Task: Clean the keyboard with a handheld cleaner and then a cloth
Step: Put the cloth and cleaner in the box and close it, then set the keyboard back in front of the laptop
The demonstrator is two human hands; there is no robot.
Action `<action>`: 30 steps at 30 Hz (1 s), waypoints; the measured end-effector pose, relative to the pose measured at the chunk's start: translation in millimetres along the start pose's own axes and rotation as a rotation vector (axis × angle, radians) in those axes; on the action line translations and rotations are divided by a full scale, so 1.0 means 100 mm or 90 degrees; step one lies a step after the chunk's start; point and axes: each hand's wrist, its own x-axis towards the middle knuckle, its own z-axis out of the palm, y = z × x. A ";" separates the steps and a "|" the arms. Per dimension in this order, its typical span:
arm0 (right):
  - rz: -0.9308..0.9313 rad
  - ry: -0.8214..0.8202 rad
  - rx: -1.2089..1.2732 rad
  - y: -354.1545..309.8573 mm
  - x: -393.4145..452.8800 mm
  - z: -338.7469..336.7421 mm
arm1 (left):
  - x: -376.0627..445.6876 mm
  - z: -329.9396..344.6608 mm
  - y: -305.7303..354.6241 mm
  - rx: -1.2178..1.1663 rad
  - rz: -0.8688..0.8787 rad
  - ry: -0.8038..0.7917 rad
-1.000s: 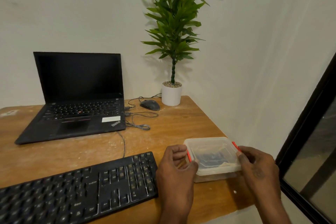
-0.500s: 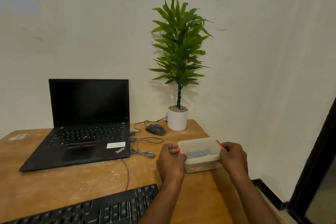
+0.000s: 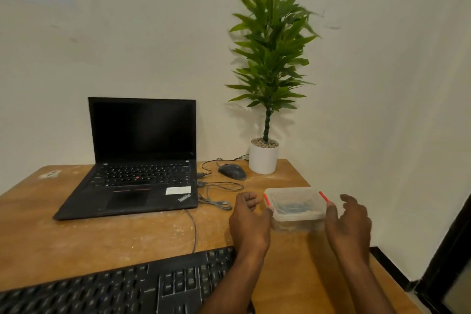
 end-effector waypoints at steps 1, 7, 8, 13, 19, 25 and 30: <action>-0.007 0.004 0.024 -0.06 -0.14 -0.04 | -0.05 -0.11 0.01 -0.017 0.011 0.002; 0.051 -0.084 0.143 -0.40 -1.03 -0.12 | -0.44 -0.85 0.16 -0.085 0.062 0.018; 0.055 -0.106 0.157 -0.44 -1.15 -0.12 | -0.51 -0.98 0.18 -0.087 0.066 0.019; 0.045 -0.175 0.183 -0.62 -1.63 -0.05 | -0.77 -1.68 0.15 -0.083 0.049 0.057; 0.003 -0.201 0.214 -0.76 -2.03 -0.03 | -1.04 -2.38 0.07 -0.065 0.034 0.113; -0.050 -0.233 0.243 -0.95 -2.45 0.02 | -1.26 -2.75 0.01 -0.076 0.021 0.138; -0.087 -0.245 0.217 -1.03 -2.66 0.07 | -1.38 -2.97 -0.02 -0.002 0.021 0.164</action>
